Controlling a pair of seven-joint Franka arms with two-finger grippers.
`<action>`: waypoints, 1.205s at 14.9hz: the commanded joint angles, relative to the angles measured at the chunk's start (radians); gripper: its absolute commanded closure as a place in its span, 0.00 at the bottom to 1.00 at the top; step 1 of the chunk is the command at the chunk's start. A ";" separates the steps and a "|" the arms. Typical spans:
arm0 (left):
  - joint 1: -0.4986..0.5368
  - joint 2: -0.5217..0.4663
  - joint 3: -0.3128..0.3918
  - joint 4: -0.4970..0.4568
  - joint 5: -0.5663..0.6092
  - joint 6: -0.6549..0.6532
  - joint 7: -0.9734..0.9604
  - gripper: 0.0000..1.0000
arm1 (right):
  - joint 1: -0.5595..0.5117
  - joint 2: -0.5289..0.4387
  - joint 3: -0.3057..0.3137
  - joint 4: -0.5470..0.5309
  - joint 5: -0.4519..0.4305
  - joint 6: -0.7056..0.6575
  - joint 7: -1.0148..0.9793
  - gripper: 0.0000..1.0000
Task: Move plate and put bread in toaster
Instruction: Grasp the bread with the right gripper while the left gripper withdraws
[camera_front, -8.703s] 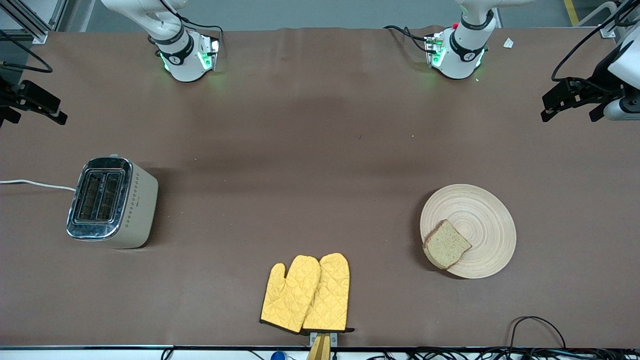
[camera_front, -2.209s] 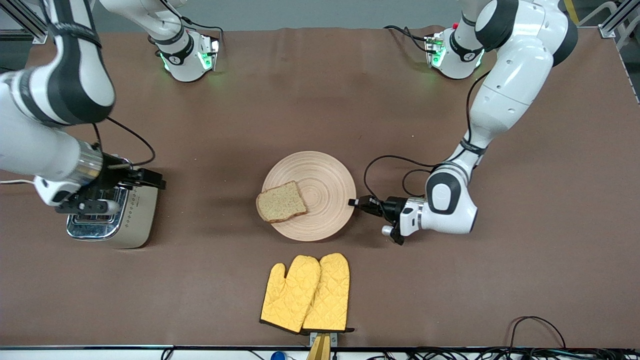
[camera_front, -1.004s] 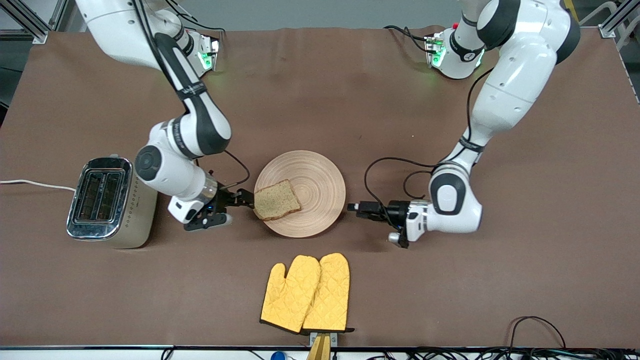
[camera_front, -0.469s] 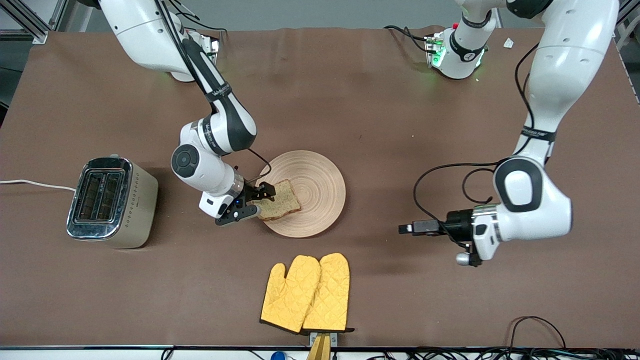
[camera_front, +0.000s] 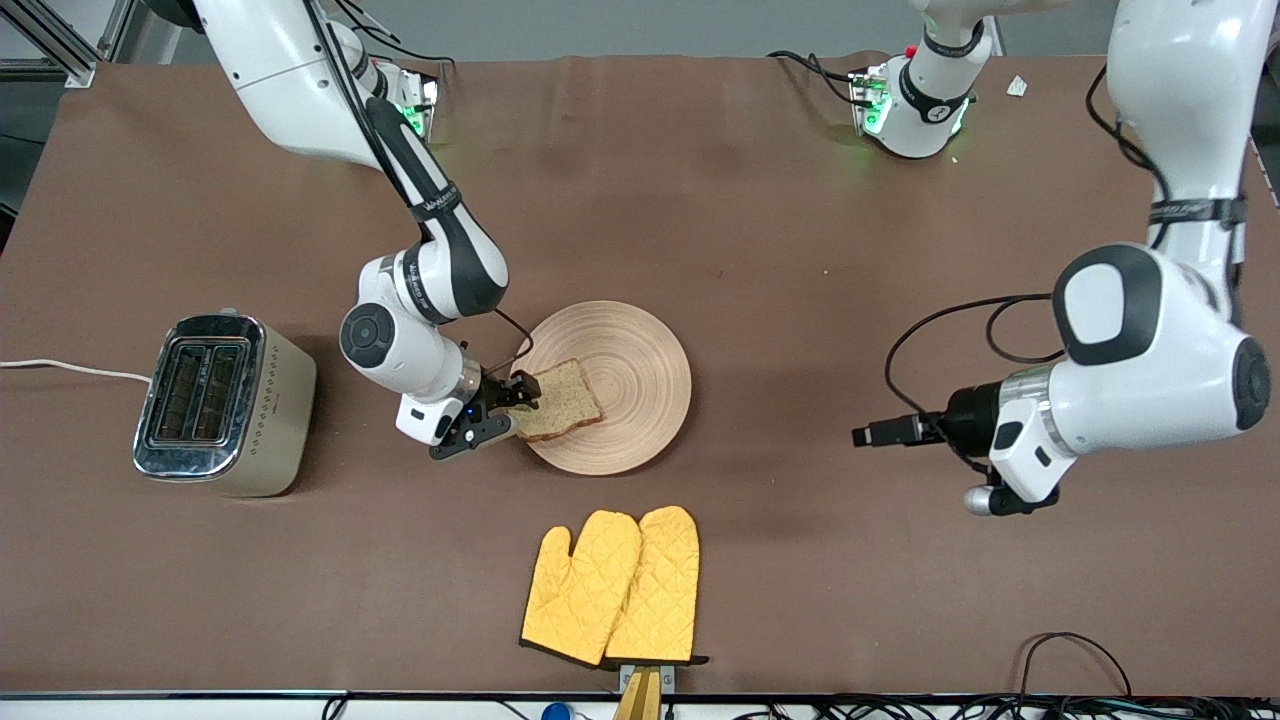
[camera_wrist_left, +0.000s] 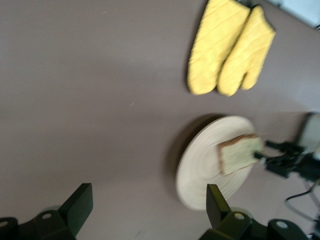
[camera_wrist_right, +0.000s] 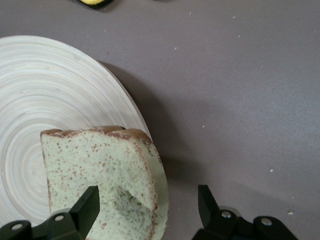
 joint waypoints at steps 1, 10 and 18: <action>-0.008 -0.080 0.013 0.015 0.170 -0.101 -0.021 0.00 | -0.007 0.002 0.007 -0.005 0.024 0.008 -0.033 0.18; 0.016 -0.399 0.070 -0.063 0.419 -0.279 0.002 0.00 | -0.004 0.000 0.007 -0.005 0.023 -0.006 -0.033 0.55; 0.008 -0.528 0.142 -0.166 0.408 -0.300 0.105 0.00 | -0.002 -0.011 0.007 -0.004 0.023 -0.014 -0.034 0.76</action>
